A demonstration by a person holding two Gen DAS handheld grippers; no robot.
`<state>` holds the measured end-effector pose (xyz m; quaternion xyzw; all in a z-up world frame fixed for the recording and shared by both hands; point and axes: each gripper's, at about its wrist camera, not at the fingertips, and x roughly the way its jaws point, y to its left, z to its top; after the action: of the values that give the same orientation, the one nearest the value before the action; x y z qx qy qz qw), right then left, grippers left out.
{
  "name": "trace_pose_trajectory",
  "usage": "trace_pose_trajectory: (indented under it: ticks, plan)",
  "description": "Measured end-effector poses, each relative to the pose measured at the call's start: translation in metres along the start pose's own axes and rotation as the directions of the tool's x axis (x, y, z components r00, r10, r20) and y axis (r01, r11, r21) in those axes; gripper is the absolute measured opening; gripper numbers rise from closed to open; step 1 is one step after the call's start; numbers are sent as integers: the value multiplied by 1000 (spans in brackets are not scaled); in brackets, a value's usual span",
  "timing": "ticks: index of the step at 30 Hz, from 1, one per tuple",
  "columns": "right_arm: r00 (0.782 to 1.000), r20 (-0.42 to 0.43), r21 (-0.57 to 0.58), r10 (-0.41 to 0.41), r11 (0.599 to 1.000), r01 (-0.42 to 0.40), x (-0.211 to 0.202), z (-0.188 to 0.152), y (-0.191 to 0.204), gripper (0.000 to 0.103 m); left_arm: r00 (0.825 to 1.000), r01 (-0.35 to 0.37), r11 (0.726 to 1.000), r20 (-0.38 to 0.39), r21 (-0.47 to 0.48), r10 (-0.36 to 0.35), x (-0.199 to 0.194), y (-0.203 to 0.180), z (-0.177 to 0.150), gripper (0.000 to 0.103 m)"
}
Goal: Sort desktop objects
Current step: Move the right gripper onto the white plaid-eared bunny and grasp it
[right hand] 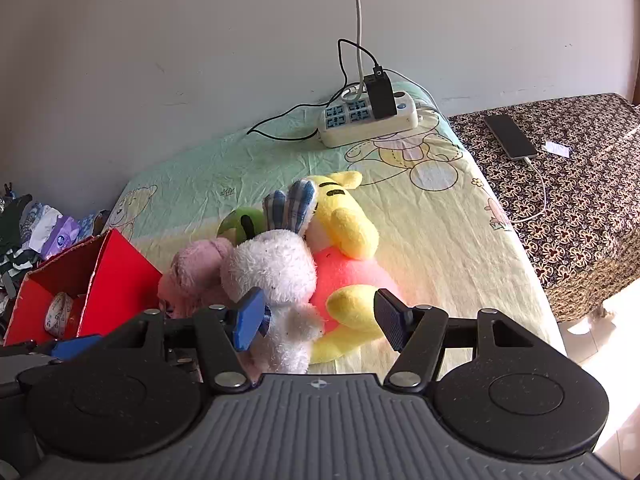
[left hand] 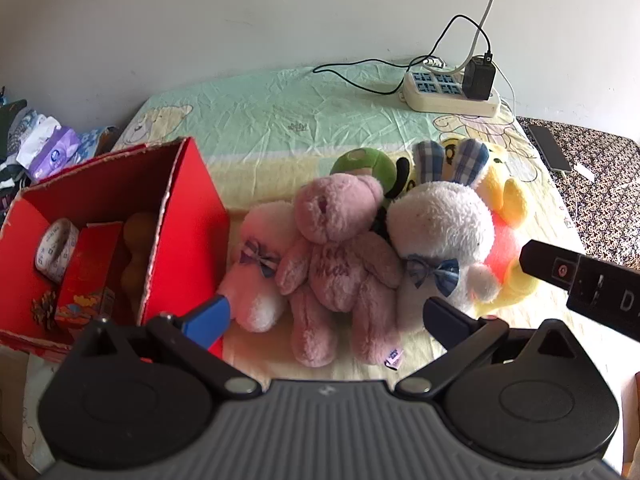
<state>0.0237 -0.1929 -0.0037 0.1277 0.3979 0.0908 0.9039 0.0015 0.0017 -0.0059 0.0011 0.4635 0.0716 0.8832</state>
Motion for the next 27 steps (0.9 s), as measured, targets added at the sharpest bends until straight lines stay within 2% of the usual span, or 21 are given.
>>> trace_pose_trajectory:
  ticks: [17,20,23,24,27]
  plan:
    - [997,-44,76,61,995,-58,18,3,-15,64,1000,-1,1000,-26,16,1,14,-5,6,103]
    - [994,-46,87,104,991,-100,21,4,-20,60,1000,30,999,1,16,-30,15,-4,6,103]
    - [988,-48,106,150,984,-144,24,6,-25,56,995,91,996,32,5,-91,13,0,5,103]
    - [986,-48,108,160,982,-154,25,7,-27,56,991,105,994,78,7,-105,11,1,5,102]
    - [977,-35,107,213,972,-208,25,10,-31,54,974,179,983,136,26,-181,5,4,5,102]
